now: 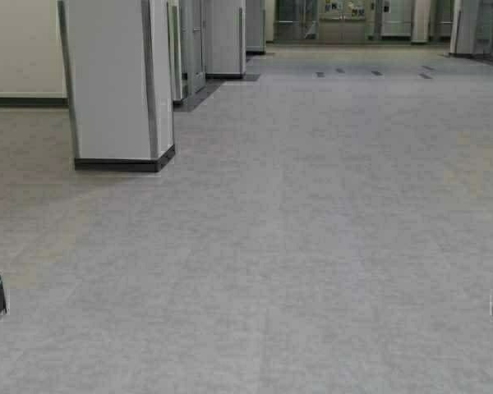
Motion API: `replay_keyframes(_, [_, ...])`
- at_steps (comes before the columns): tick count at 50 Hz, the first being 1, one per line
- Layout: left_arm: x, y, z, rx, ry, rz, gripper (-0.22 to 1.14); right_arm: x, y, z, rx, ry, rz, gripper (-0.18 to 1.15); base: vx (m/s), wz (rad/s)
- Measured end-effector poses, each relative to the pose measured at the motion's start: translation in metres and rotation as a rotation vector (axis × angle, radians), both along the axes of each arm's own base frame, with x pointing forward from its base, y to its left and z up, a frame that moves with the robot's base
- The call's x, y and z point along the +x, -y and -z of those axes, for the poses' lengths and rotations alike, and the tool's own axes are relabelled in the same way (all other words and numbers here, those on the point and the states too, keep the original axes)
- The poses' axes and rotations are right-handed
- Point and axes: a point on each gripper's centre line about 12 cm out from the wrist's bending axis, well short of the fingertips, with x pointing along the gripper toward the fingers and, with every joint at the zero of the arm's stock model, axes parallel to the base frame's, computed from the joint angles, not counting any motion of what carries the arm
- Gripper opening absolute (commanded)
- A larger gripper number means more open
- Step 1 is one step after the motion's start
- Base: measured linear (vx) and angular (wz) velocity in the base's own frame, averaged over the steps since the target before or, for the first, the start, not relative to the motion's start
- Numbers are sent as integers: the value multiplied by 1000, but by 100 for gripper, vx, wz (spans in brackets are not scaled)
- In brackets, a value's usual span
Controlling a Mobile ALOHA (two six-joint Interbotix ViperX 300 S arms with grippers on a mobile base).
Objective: Navigate to elevator, push the call button, then enter the elevator
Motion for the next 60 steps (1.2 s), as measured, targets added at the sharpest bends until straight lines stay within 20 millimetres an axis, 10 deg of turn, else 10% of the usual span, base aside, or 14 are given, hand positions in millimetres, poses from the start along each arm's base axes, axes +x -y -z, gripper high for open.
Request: replay_keyframes(60, [4, 0, 5, 0, -25, 2, 2, -4, 0, 0, 10, 12, 0, 5, 69, 9])
